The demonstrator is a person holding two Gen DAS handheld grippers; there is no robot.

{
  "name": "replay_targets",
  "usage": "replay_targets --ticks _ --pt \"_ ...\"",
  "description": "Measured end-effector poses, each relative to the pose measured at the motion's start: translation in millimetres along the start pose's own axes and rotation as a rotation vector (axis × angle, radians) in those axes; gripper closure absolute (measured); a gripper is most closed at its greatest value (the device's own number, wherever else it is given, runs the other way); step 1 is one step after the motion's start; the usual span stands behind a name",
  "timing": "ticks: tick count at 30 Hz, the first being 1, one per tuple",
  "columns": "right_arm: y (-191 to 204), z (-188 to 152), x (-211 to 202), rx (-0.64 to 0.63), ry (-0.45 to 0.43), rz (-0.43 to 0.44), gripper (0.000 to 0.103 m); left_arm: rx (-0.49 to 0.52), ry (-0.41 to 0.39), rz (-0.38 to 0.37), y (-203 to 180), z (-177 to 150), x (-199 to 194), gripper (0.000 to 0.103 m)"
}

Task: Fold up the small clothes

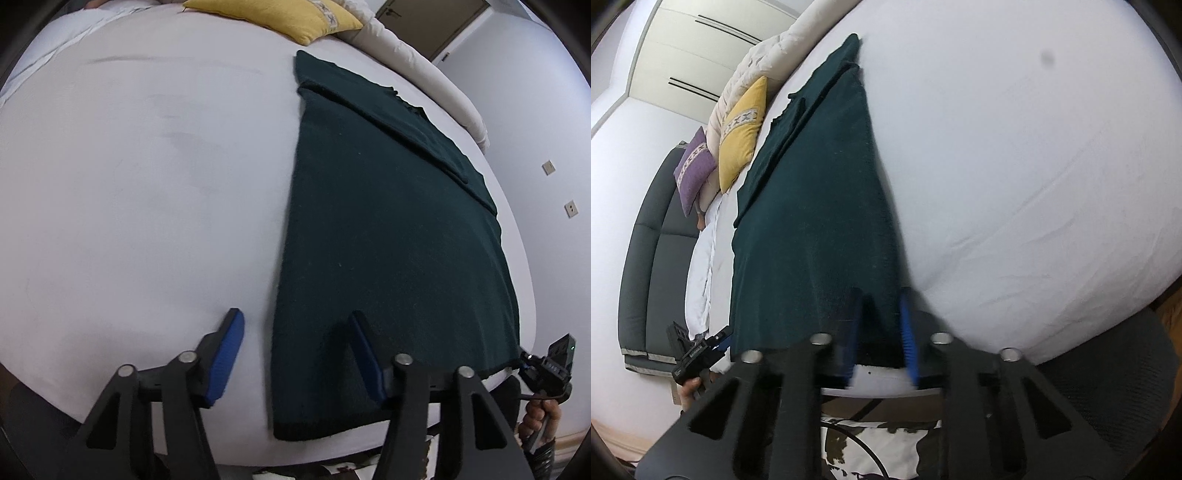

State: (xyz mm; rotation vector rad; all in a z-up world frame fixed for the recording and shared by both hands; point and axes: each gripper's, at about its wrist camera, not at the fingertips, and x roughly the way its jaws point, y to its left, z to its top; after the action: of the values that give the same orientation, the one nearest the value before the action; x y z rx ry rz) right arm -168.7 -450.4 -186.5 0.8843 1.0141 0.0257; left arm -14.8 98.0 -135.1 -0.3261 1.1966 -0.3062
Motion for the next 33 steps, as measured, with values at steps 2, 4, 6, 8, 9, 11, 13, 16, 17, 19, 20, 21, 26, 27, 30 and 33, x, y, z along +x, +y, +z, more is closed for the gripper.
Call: replay_targets --ticks 2,4,6,8,9,11,13,16,17,19,20,21,26,27,30,33 --pt "1.5 0.1 1.4 -0.003 -0.002 0.001 0.095 -0.014 0.011 -0.002 4.1 0.7 -1.2 0.058" --pt "2.1 -0.8 -0.6 -0.006 -0.007 0.002 0.095 -0.023 0.024 -0.016 6.9 -0.6 -2.3 0.061" --pt "3.2 -0.5 -1.4 -0.007 -0.011 0.003 0.096 -0.026 0.037 -0.022 9.1 -4.2 -4.4 0.061" --pt "7.7 4.9 2.8 -0.006 -0.013 0.005 0.096 -0.039 0.044 -0.032 11.0 -9.0 -6.7 0.058" --pt "7.6 4.5 2.4 -0.005 -0.014 0.006 0.096 -0.050 0.050 -0.041 12.1 -11.3 -7.3 0.057" --pt "6.6 4.8 2.1 0.002 -0.017 0.010 0.096 -0.076 0.059 -0.066 14.8 -15.7 -9.2 0.055" --pt "3.9 4.4 0.5 0.009 -0.020 0.016 0.096 -0.086 0.070 -0.081 15.6 -19.6 -10.0 0.055" --pt "1.3 4.0 -0.2 0.012 -0.022 0.021 0.096 -0.116 0.092 -0.119 17.7 -24.8 -9.6 0.057" --pt "1.5 3.9 -0.1 0.013 -0.023 0.023 0.096 -0.134 0.099 -0.137 19.6 -25.3 -8.8 0.057" --pt "0.7 3.0 -0.8 0.010 -0.023 0.023 0.096 -0.156 0.103 -0.153 22.6 -25.1 -7.4 0.062" --pt "0.9 2.7 -0.7 0.009 -0.024 0.022 0.096 -0.168 0.109 -0.151 25.1 -24.9 -5.7 0.073" --pt "1.0 2.6 -0.9 0.008 -0.025 0.022 0.096 -0.177 0.113 -0.148 27.1 -25.1 -5.1 0.084" --pt "1.5 3.4 -5.9 0.004 -0.038 0.021 0.096 -0.204 0.114 -0.180 34.2 -28.5 -6.6 0.095" --pt "2.1 3.3 -7.3 0.003 -0.042 0.020 0.096 -0.214 0.109 -0.188 35.5 -28.6 -7.4 0.096" --pt "3.7 3.9 -10.6 -0.002 -0.050 0.018 0.097 -0.238 0.092 -0.218 38.9 -28.7 -10.7 0.096" --pt "5.5 4.8 -15.3 -0.006 -0.067 0.015 0.097 -0.263 0.069 -0.254 40.2 -27.9 -17.5 0.097"
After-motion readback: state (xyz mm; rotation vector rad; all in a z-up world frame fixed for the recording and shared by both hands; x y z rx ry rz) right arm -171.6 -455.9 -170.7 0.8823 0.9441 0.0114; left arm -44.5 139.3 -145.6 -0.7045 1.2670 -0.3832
